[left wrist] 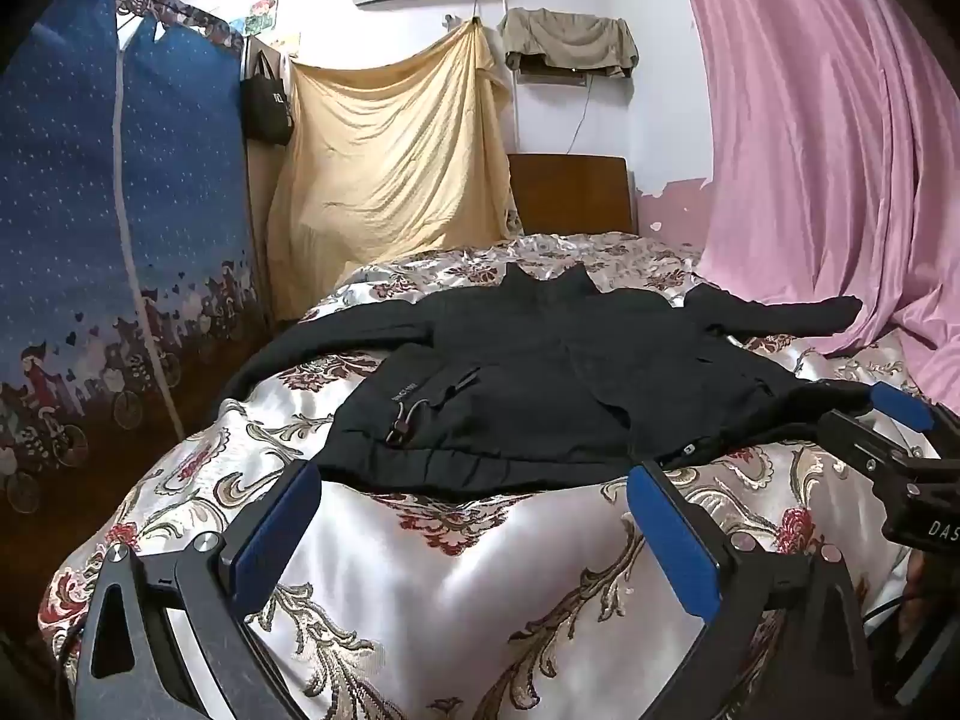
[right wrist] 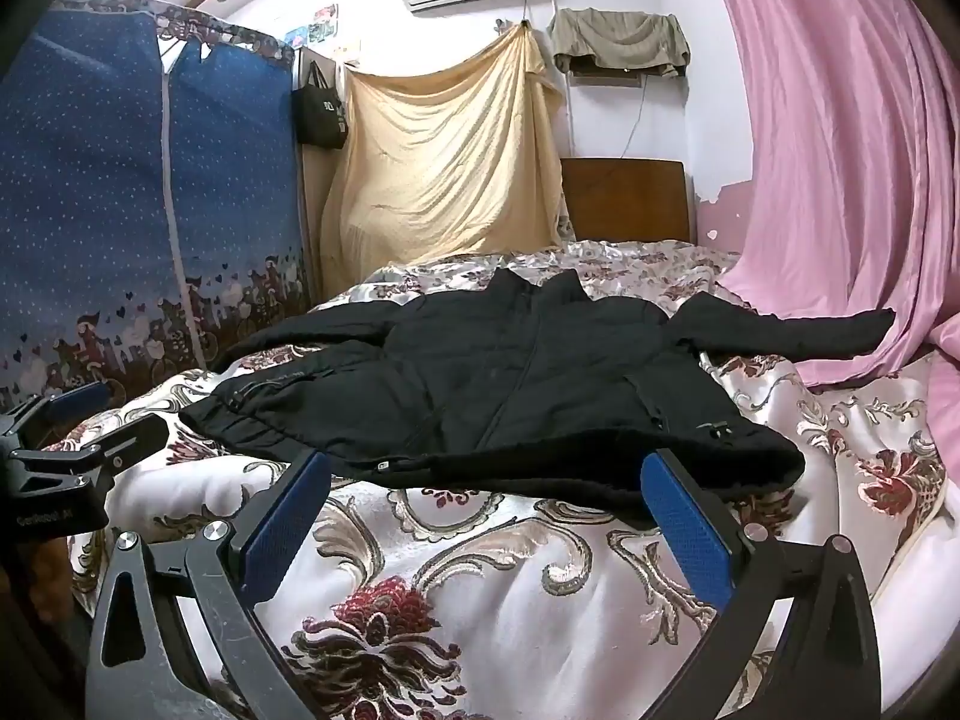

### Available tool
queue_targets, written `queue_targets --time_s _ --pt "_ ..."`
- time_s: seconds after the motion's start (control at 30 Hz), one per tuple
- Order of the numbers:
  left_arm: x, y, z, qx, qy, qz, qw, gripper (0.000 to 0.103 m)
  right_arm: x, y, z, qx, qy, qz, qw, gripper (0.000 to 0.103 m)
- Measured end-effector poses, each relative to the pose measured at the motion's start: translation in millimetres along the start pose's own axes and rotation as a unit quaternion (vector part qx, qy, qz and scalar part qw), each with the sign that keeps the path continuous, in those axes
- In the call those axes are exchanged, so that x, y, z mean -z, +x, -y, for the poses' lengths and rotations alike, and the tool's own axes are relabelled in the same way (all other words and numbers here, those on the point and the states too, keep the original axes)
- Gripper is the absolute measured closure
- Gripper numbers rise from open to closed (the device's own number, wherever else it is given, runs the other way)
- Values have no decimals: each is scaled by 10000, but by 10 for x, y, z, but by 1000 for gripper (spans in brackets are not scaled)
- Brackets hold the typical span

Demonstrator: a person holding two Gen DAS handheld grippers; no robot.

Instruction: Fold large clothes

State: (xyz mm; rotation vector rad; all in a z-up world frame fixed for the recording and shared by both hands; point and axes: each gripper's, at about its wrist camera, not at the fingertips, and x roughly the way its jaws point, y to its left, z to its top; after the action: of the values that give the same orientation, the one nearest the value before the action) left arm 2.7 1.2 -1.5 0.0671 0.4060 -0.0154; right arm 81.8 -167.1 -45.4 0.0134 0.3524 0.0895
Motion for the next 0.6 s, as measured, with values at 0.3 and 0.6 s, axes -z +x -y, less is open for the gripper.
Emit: queue_targets --time_s 0.3,0.6 --pt "-1 9 1 11 0 -12 10000 0 57 46 -3 1 28 -38 10000 1" --pt "18 63 3 31 1 -26 10000 0 82 70 6 -1 43 -51 10000 1"
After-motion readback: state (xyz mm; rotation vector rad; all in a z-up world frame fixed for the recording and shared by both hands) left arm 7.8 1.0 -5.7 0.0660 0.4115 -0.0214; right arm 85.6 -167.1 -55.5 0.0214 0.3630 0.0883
